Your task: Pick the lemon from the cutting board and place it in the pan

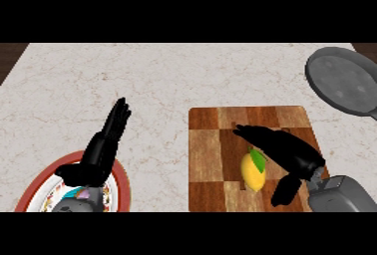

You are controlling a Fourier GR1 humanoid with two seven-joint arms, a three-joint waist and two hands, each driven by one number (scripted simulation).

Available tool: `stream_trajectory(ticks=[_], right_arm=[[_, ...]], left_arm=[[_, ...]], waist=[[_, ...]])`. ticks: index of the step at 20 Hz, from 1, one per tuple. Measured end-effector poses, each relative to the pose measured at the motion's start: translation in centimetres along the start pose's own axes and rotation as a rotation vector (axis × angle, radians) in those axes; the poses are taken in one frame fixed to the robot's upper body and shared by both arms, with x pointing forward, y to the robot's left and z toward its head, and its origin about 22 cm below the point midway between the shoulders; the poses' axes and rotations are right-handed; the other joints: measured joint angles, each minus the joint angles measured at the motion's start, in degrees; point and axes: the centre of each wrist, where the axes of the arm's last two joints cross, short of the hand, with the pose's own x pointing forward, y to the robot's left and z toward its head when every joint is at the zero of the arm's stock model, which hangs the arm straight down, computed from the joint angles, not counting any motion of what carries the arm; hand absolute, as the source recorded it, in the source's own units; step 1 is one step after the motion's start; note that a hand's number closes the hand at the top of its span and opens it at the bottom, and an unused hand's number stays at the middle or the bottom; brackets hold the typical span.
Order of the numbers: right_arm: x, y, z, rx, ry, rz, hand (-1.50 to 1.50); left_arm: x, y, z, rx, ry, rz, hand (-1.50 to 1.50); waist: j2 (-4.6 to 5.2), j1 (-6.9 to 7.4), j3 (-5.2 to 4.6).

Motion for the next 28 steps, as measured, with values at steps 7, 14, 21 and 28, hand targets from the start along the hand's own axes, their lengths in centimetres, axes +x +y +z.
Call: stream_trajectory(ticks=[7, 14, 21, 28], right_arm=[[-0.4, 1.7, -1.9, 0.026, 0.033, 0.002, -1.5], [-0.8, 2.0, -3.4, 0.076, 0.01, 0.131, 1.5], [-1.5, 2.2, -4.2, 0.022, -0.05, 0.192, 1.5], [-1.9, 1.0, -3.4, -0.123, -0.042, 0.181, 1.5]], left_arm=[[-0.4, -0.5, 0.4, 0.002, 0.002, 0.007, 0.0], [-0.3, -0.5, 0.6, -0.009, 0.0, 0.002, 0.0], [-0.1, 0.1, 0.7, -0.005, 0.001, 0.008, 0.0], [0.3, 0.0, 1.0, -0.007, 0.002, 0.008, 0.0]], waist=[[-0.01, 0.05, -0.01], [-0.57, 0.13, -0.44], [-0.94, 0.13, -0.63], [-0.4, -0.06, -0.32]])
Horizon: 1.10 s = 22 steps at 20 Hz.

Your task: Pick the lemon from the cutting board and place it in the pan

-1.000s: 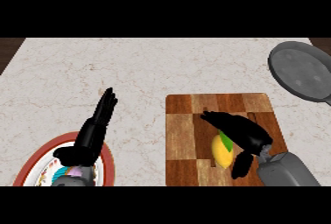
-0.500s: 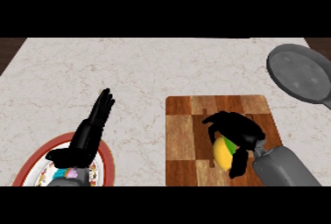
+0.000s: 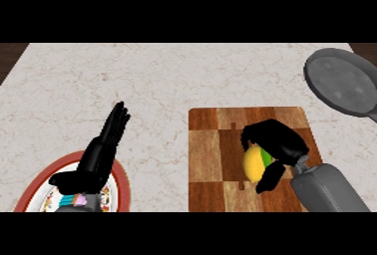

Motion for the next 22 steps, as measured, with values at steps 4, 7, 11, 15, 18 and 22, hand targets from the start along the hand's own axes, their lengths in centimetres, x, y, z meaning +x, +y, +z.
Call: stream_trajectory(ticks=[4, 7, 11, 15, 18, 22], right_arm=[[-0.6, -1.8, -0.8, -0.138, 0.206, -0.061, 1.5], [-0.4, -3.1, -1.4, -0.252, 0.379, -0.108, 1.5], [0.5, -6.5, -1.2, -0.449, 0.509, -0.082, 1.5], [1.8, -8.9, -0.7, -0.638, 0.551, -0.095, 1.5], [1.7, -10.4, 0.2, -0.734, 0.582, -0.143, 1.5], [0.3, -11.4, 0.6, -0.828, 0.643, -0.235, 1.5]], left_arm=[[0.2, 0.1, -0.1, 0.003, -0.004, -0.001, 0.0], [0.2, -0.1, -0.4, -0.001, -0.002, -0.002, 0.0], [0.2, 0.3, -0.3, 0.006, 0.0, -0.003, 0.0], [0.2, 0.3, -0.6, 0.007, -0.001, -0.001, 0.0], [0.0, 0.2, -0.3, 0.008, 0.0, -0.002, 0.0], [-0.6, -0.3, -0.1, 0.004, 0.005, 0.002, 0.0]], waist=[[0.23, -0.01, 0.18], [0.28, -0.18, 0.24], [0.22, -0.2, 0.27], [0.25, -0.23, 0.29], [0.28, -0.12, 0.29], [0.39, 0.04, 0.31]])
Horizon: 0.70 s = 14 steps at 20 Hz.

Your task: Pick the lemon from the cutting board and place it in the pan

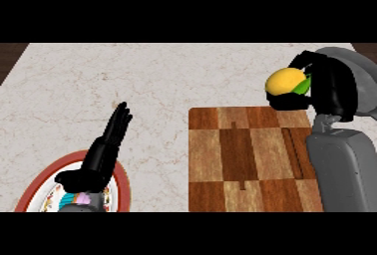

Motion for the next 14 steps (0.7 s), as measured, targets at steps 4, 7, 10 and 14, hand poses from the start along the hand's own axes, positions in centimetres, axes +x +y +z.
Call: stream_trajectory(ticks=[4, 7, 10, 14], right_arm=[[-2.5, -1.1, -1.4, -0.048, 0.073, -0.078, 1.5], [-5.0, -0.9, -2.8, -0.095, 0.113, -0.109, 1.5], [-7.8, -1.3, -4.4, -0.151, 0.138, -0.094, 1.5], [-11.5, -1.7, -6.2, -0.246, 0.149, -0.02, 1.5]], left_arm=[[0.4, 0.1, -0.3, -0.005, -0.004, -0.003, 0.0], [0.5, 0.2, -0.4, -0.007, -0.004, -0.002, 0.0], [0.5, 0.2, -0.4, -0.011, -0.008, 0.0, 0.0], [0.9, 0.1, -0.9, -0.016, -0.017, -0.003, 0.0]], waist=[[0.04, 0.04, 0.02], [0.11, 0.22, 0.03], [0.19, 0.43, 0.04], [0.41, 0.92, 0.07]])
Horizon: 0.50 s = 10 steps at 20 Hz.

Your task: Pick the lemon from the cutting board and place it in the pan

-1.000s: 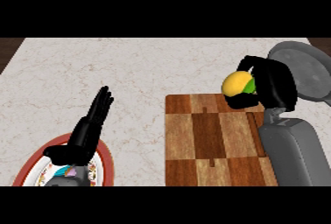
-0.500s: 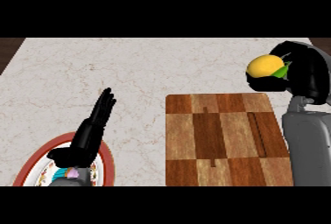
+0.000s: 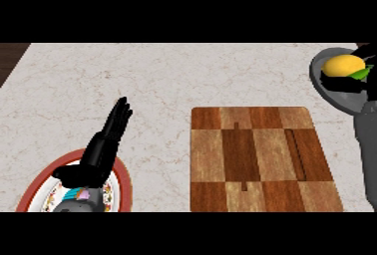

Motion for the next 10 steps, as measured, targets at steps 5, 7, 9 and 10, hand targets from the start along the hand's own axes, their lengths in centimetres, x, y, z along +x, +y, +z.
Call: stream_trajectory(ticks=[5, 7, 9, 10], right_arm=[[-3.9, -0.5, -2.4, -0.134, 0.013, 0.027, 1.5], [-5.3, -1.0, -3.1, -0.172, 0.024, 0.002, 1.5], [-6.3, -1.5, -4.0, -0.201, 0.033, -0.007, 1.5], [-6.6, -1.9, -4.6, -0.207, 0.034, -0.012, 1.5]], left_arm=[[-0.1, 0.0, 0.4, -0.012, -0.006, 0.004, 0.0], [-0.1, -0.2, 0.1, -0.014, -0.008, 0.003, 0.0], [-0.1, -0.2, 0.0, -0.023, -0.011, 0.004, 0.0], [-0.3, -0.5, -0.1, -0.025, -0.011, 0.001, 0.0]], waist=[[0.29, 0.76, 0.07], [0.4, 0.85, 0.11], [0.61, 1.33, 0.15], [0.68, 1.45, 0.16]])
